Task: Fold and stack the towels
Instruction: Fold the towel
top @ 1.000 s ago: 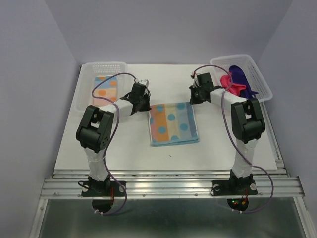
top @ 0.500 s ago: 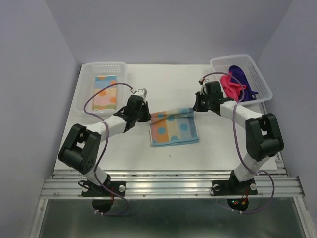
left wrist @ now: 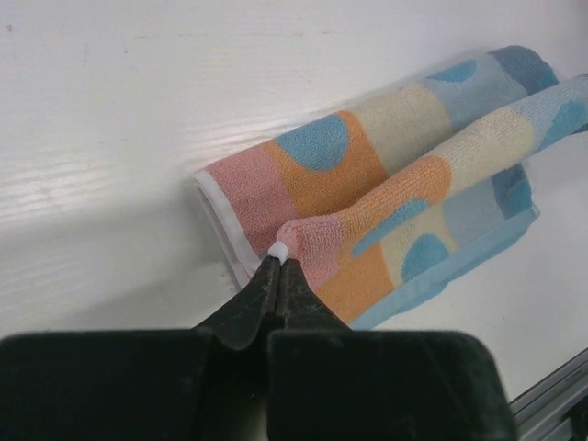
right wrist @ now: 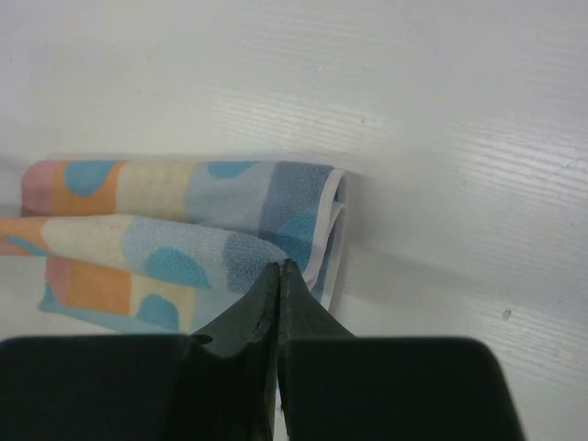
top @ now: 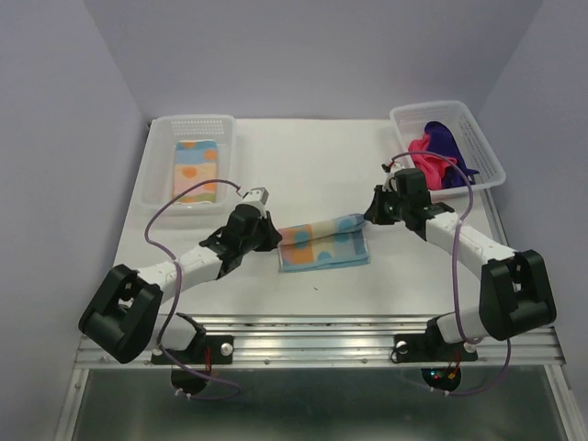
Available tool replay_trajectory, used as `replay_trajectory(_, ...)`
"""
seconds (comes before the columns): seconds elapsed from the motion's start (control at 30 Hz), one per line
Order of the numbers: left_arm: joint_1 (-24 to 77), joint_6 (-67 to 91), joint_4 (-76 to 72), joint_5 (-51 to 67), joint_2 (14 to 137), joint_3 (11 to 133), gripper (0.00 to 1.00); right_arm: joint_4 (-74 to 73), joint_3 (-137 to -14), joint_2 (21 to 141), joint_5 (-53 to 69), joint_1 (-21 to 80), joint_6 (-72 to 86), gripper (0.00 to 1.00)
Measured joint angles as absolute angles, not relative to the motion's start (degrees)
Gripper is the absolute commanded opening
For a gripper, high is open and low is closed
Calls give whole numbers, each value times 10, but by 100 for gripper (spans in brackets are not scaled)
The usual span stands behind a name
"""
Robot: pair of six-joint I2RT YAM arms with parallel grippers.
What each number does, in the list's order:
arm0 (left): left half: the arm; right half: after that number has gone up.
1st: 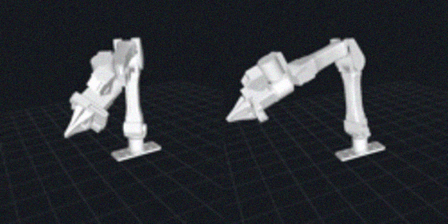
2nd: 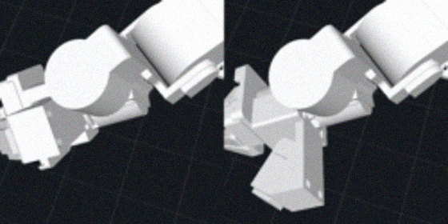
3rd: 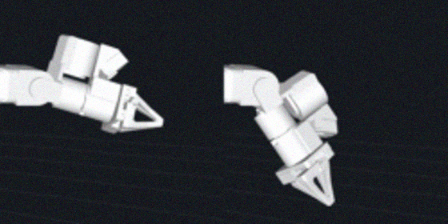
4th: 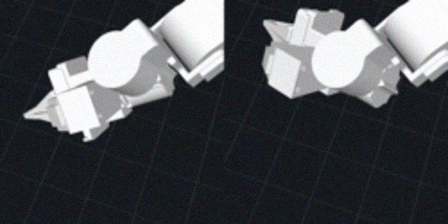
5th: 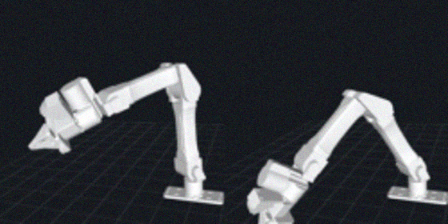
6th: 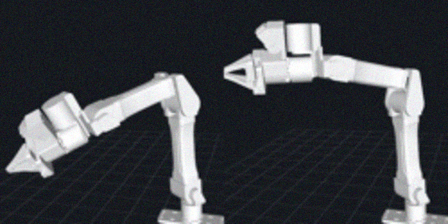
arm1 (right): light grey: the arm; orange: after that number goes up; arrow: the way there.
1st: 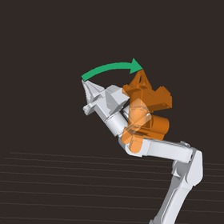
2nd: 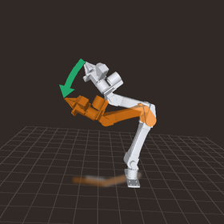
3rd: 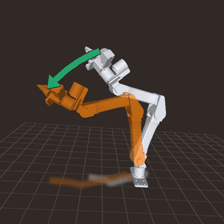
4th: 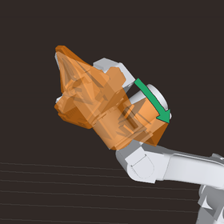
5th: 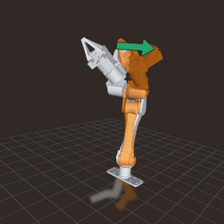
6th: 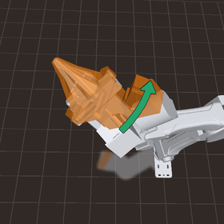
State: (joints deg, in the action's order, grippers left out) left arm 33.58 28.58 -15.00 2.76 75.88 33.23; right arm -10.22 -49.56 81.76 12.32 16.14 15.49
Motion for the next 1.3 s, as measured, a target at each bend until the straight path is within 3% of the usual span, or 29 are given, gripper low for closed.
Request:
replay_trajectory(0.6,389,359,-178,28,661,220,0,-119,-399,746,147,163,171,4)
replay_trajectory(0.63,390,361,-178,28,660,218,3,-118,-395,744,147,163,173,5)
replay_trajectory(0.7,391,364,-178,29,660,215,21,-118,-388,743,149,163,176,10)
replay_trajectory(0.73,392,366,-178,30,660,214,25,-118,-384,743,150,163,178,11)
replay_trajectory(0.77,394,367,-178,30,660,213,29,-118,-383,743,150,163,179,15)
replay_trajectory(0.8,395,369,-178,32,661,212,42,-118,-380,743,151,163,181,20)
replay_trajectory(0.83,397,370,-178,33,661,211,48,-118,-380,743,151,163,182,26)
replay_trajectory(0.9,401,376,-177,38,657,206,56,-117,-374,742,150,163,188,56)
replay_trajectory(0.93,402,377,-176,41,654,204,71,-118,-373,742,151,163,188,71)
replay_trajectory(0.97,405,380,-175,43,643,198,79,-116,-367,740,151,163,194,99)
replay_trajectory(1.03,411,391,-168,49,613,183,93,-117,-354,727,149,163,201,100)
replay_trajectory(1.1,415,397,-161,54,581,173,99,-119,-339,706,145,163,207,100)
replay_trajectory(1.3,416,425,-131,51,496,164,99,-125,-332,653,140,163,222,100)
